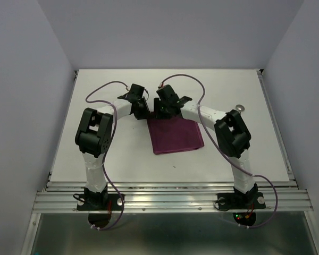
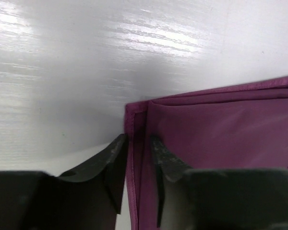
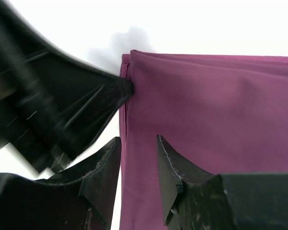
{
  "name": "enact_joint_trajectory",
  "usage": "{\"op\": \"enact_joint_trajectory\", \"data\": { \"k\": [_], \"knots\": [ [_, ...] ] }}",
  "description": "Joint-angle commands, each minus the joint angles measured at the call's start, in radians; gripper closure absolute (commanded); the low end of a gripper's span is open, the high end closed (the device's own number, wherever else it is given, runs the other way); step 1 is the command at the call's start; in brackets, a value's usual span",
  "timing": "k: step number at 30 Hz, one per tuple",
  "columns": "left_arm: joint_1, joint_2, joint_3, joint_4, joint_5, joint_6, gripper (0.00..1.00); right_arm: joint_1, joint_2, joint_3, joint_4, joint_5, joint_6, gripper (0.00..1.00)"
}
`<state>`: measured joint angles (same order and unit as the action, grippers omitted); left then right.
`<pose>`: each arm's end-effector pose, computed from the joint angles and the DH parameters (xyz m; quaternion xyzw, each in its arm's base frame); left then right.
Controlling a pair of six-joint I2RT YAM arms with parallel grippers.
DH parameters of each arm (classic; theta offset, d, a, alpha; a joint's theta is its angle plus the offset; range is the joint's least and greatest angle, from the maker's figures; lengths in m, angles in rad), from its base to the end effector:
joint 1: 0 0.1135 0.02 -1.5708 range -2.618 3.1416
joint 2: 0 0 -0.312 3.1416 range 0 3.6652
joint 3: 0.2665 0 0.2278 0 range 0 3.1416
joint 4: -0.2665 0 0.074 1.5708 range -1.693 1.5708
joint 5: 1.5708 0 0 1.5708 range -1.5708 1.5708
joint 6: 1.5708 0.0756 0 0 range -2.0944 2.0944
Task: Fold the napkin into a case and place the utensils inside
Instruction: Smooth out the lower triangle-folded napkin at the center of the board.
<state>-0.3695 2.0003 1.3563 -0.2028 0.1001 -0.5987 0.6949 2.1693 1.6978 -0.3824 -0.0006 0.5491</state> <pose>0.4267 -0.1734 0.2014 -0.0892 0.9299 -0.2060 0.2913 0.3972 0.3311 0.2121 -0.0683 0.9339 0.2046 0.2850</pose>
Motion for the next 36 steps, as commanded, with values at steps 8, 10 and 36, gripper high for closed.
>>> {"op": "enact_joint_trajectory", "data": {
  "k": [8,10,36],
  "knots": [
    [0.014,-0.089,0.014,-0.012,-0.003,0.011,0.41,-0.136,-0.250,-0.182,0.053,0.091,-0.003,0.60],
    [0.014,-0.087,0.007,-0.010,-0.007,0.013,0.36,-0.158,-0.272,-0.220,0.054,0.099,-0.003,0.60],
    [-0.008,0.071,0.098,-0.070,-0.028,0.059,0.72,-0.262,-0.333,-0.306,0.063,0.116,-0.015,0.60]
  ]
}}
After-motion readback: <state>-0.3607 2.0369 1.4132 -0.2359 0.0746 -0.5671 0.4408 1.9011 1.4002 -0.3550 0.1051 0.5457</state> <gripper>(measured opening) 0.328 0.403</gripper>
